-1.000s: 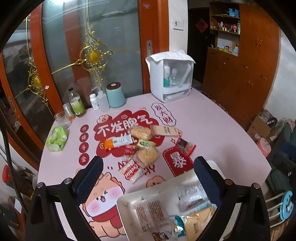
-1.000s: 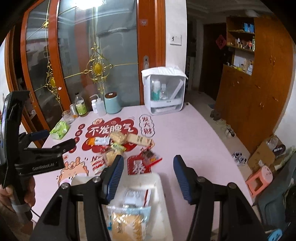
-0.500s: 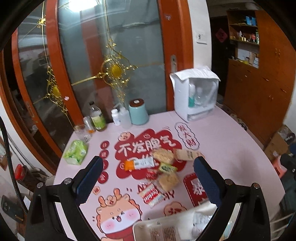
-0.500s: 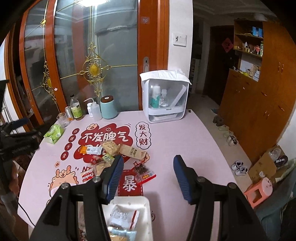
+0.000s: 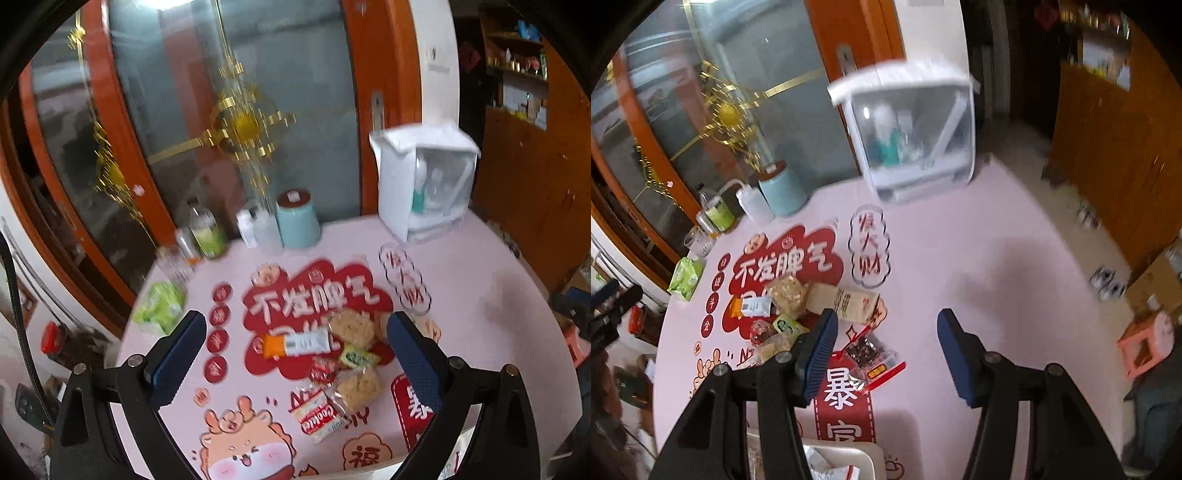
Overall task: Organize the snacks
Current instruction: 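Move both tools over the snacks on the table, then grasp the clear puffed-snack bag with the left tool while the right tool grasps the dark snack pack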
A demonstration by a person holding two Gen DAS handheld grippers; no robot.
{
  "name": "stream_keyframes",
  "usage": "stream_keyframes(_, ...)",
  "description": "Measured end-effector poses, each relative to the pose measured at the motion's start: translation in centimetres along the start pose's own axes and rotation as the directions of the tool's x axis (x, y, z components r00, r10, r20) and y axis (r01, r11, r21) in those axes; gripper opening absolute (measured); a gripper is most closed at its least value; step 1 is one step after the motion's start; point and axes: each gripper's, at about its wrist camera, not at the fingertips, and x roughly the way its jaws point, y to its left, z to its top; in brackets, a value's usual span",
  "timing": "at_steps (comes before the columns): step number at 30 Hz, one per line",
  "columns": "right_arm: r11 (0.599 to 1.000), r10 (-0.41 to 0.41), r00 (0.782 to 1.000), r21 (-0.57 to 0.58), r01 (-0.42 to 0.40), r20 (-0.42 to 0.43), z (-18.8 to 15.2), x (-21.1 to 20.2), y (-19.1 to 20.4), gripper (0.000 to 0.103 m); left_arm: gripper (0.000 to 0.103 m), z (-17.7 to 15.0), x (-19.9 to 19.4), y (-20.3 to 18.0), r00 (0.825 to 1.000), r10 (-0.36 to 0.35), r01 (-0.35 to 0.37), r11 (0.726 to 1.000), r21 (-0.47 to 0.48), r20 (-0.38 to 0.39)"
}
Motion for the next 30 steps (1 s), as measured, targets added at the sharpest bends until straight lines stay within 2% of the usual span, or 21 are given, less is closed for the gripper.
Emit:
stream_keyframes(2,1.0,0.013,0.999,-0.007,-0.013,-0.044,0.2,2.3,0.0,0.057,0.098,-0.5,2.3,-0.1,0.999,-0.011,0.011,1.0,0.017,-0.031)
stream_keyframes(6,0.997,0.045,0.989,-0.062,-0.054,-0.138,-0.3,7.4,1.0,0.057,0.098,-2.2,8.1,-0.5,0.989,-0.025,0.038,0.995,0.093,-0.142)
stream_keyframes(8,0.992,0.067,0.979,-0.09,-0.085,-0.19,-1.1,9.8,1.5,0.057,0.098,-3.6,11.0,-0.9,0.973,-0.078,0.105,0.988,0.115,-0.219)
stream_keyframes(10,0.989,0.069,0.971,-0.111,-0.096,-0.23,-1.8,11.8,1.8,0.057,0.098,-4.6,12.7,-1.6,0.958,-0.116,0.156,0.978,0.136,-0.264)
stream_keyframes(13,0.983,0.082,0.954,-0.136,-0.126,-0.289,-3.2,14.4,2.1,0.057,0.098,-6.5,14.9,-3.5,0.935,-0.158,0.23,0.951,0.205,-0.319)
stream_keyframes(15,0.98,0.088,0.942,-0.143,-0.14,-0.323,-4.0,15.9,2.1,0.057,0.098,-7.8,15.9,-5.2,0.922,-0.172,0.274,0.923,0.27,-0.347)
stream_keyframes(19,0.974,0.066,0.932,-0.18,-0.137,-0.355,-5.2,18.0,2.0,0.057,0.098,-9.7,17.2,-8.0,0.901,-0.189,0.336,0.874,0.35,-0.391)
stream_keyframes(22,0.971,0.067,0.926,-0.188,-0.146,-0.37,-5.6,19.0,2.2,0.057,0.098,-10.8,18.6,-9.9,0.89,-0.17,0.35,0.85,0.393,-0.424)
stream_keyframes(24,0.966,0.072,0.924,-0.205,-0.158,-0.376,-5.9,19.5,2.5,0.057,0.098,-11.2,19.2,-10.6,0.881,-0.17,0.366,0.836,0.408,-0.441)
stream_keyframes(27,0.955,0.042,0.931,-0.258,-0.144,-0.363,-6.1,20.0,3.2,0.057,0.098,-11.6,20.1,-11.2,0.871,-0.165,0.382,0.82,0.426,-0.463)
stream_keyframes(30,0.947,0.008,0.936,-0.299,-0.12,-0.351,-6.2,20.3,3.7,0.058,0.098,-12.1,21.1,-11.6,0.864,-0.143,0.38,0.814,0.439,-0.483)
